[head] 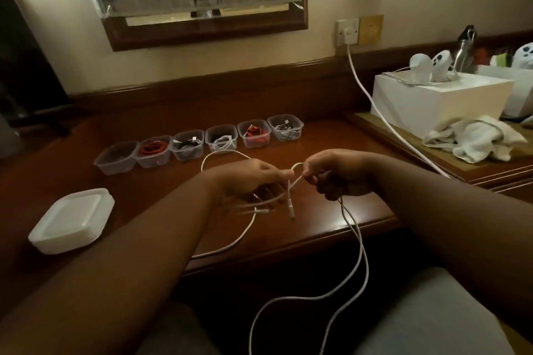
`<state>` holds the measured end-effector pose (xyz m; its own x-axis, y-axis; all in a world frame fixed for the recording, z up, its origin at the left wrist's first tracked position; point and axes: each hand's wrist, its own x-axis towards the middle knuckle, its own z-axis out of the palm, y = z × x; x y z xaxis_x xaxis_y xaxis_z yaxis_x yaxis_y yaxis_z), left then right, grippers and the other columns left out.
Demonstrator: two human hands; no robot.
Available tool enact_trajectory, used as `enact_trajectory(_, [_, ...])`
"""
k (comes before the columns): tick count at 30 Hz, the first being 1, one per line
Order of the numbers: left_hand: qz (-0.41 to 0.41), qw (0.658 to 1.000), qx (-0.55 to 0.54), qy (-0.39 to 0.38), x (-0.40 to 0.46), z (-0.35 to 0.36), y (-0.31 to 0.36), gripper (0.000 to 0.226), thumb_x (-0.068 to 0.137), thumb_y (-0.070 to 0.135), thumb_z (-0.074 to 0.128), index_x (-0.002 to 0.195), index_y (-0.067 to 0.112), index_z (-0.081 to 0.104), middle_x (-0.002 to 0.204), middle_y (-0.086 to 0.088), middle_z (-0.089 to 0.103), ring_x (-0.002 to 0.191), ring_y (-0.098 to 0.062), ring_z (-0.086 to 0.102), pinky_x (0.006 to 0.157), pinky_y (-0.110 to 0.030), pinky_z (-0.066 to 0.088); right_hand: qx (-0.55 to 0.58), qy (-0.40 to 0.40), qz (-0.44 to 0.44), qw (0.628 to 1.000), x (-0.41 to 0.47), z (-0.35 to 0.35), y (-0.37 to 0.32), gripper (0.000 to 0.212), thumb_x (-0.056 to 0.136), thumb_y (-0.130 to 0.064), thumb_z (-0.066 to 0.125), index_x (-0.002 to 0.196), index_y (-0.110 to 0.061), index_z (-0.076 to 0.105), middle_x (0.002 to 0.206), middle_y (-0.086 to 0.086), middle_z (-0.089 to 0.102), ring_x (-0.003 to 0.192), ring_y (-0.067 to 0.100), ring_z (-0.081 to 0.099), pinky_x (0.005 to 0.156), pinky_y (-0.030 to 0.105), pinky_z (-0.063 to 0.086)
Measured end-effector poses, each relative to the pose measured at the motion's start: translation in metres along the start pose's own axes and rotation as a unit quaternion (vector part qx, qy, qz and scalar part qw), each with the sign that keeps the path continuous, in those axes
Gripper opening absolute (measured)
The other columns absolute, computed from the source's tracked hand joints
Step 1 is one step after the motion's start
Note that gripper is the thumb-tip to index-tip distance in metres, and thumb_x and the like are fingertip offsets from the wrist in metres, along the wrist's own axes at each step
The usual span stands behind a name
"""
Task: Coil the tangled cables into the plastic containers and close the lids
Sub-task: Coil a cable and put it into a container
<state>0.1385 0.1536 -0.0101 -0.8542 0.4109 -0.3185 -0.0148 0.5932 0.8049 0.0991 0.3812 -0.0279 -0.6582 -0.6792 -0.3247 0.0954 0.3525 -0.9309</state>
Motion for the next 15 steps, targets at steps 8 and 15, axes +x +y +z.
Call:
enact_trajectory(8, [0.051,0.995,-0.002,0.091,-0.015,0.01,-0.007,0.019,0.1,0.018,0.055,0.102,0.011,0.072,0.092,-0.008,0.074,0.081,-0.018,0.069,0.081,-0.035,0.055,-0.008,-0.009,0.05,0.999,0.0,0.016,-0.002,0.022,0.094,-0.025,0.051,0.074,-0.016,0.052,0.061,-0.002,0.026,0.054,0.014,0.017,0.054,0.03,0.015])
enact_trajectory(15, [0.104,0.947,-0.155,0.262,-0.023,-0.008,0.008,0.03,0.107,0.023,0.039,0.104,0.01,0.066,0.057,0.005,0.058,0.06,-0.016,0.052,0.058,-0.027,0.043,-0.113,-0.058,0.083,0.988,-0.012,0.025,-0.013,0.024,0.094,-0.021,0.052,0.07,-0.015,0.054,0.056,-0.003,0.032,0.051,0.014,0.024,0.053,0.029,0.022])
